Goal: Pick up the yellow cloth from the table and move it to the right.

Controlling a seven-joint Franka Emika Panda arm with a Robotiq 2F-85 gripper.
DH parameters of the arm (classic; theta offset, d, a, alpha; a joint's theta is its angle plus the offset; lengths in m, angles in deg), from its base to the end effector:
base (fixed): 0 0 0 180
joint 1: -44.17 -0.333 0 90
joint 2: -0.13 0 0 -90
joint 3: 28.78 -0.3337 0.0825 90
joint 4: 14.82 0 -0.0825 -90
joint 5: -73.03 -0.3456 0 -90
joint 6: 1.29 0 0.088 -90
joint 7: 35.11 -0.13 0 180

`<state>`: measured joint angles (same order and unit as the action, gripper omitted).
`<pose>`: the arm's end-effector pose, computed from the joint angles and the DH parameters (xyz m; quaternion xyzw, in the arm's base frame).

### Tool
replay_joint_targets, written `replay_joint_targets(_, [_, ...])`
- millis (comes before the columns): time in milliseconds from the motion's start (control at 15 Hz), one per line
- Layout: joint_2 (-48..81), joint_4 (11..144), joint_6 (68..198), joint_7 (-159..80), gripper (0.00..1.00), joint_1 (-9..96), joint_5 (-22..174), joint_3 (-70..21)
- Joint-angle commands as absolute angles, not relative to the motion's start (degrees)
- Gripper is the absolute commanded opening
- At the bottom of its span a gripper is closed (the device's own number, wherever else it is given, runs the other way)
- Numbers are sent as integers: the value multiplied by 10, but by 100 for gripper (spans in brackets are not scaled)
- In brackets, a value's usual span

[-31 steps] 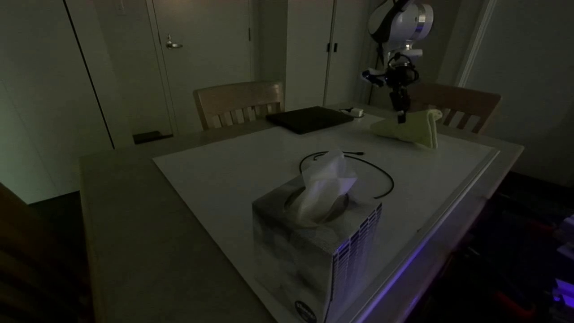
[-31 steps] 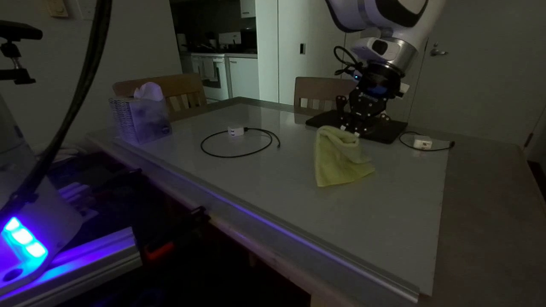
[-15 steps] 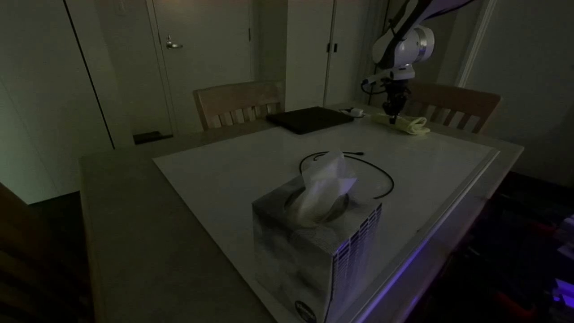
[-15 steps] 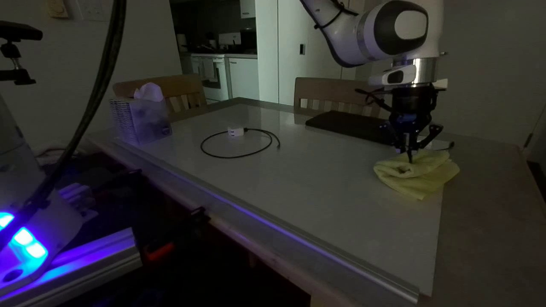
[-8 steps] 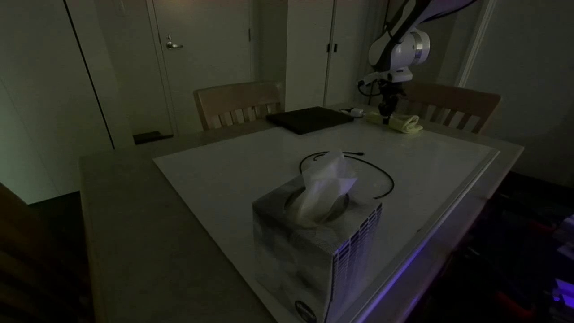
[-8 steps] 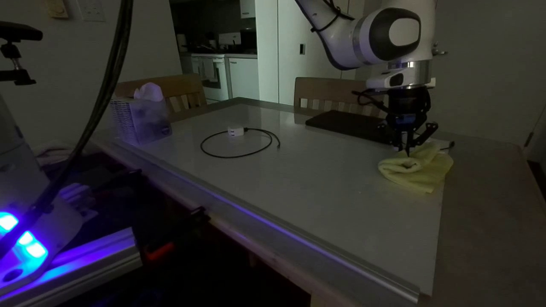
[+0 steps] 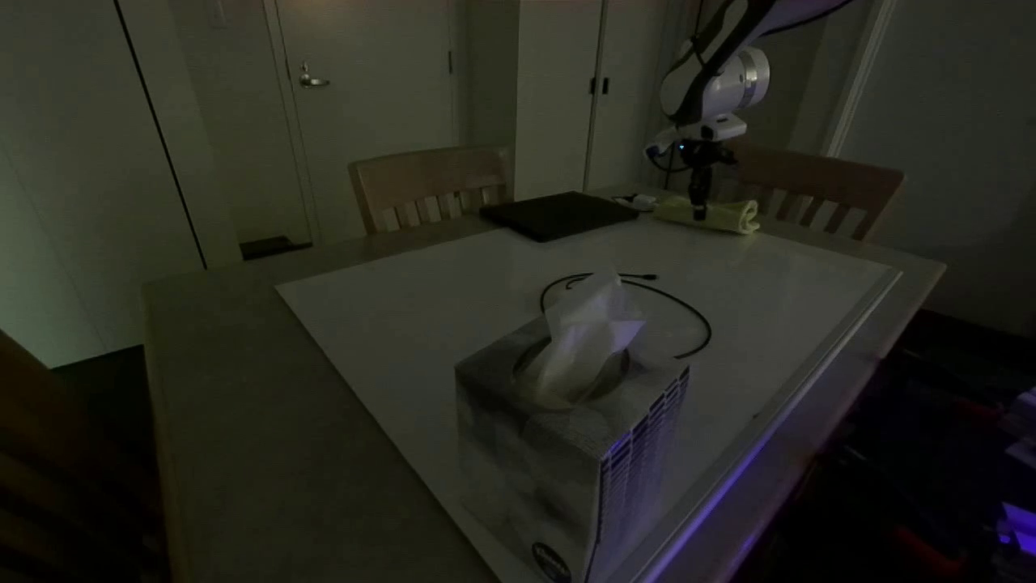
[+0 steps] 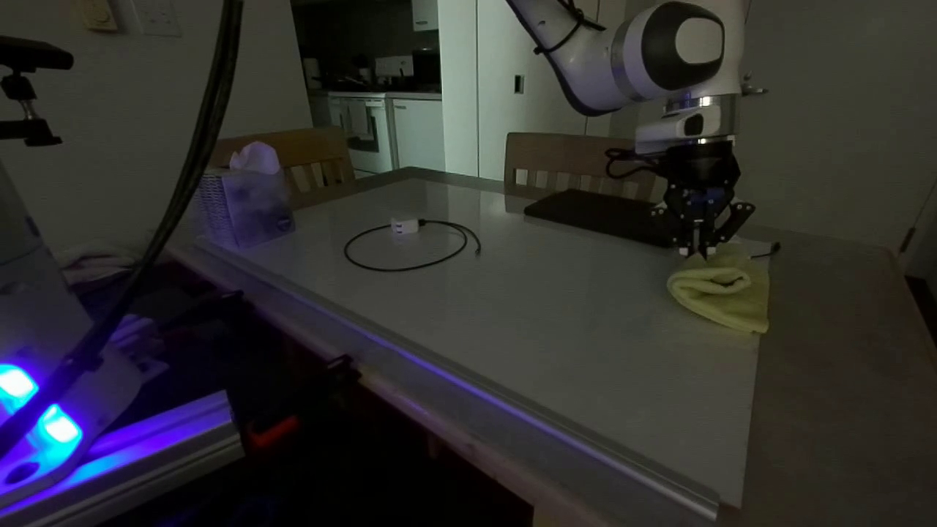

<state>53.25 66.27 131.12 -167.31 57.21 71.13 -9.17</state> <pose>0.6256 -0.3393 0.1788 0.1842 -0.9751 0.0994 0.0731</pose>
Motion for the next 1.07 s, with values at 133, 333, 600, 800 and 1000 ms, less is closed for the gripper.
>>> replay_joint_targets(133, [545,616,1233,-1742,56,549,729,-70])
replay_joint_targets(333, [531,618,1219,-1801,77,536,736,-65])
replay_joint_targets(600, [531,603,1121,-1841,99,456,629,53])
replay_joint_targets(800, [548,589,1012,-1843,100,393,527,175])
replay_joint_targets(1000, [584,585,881,-1843,100,314,410,318])
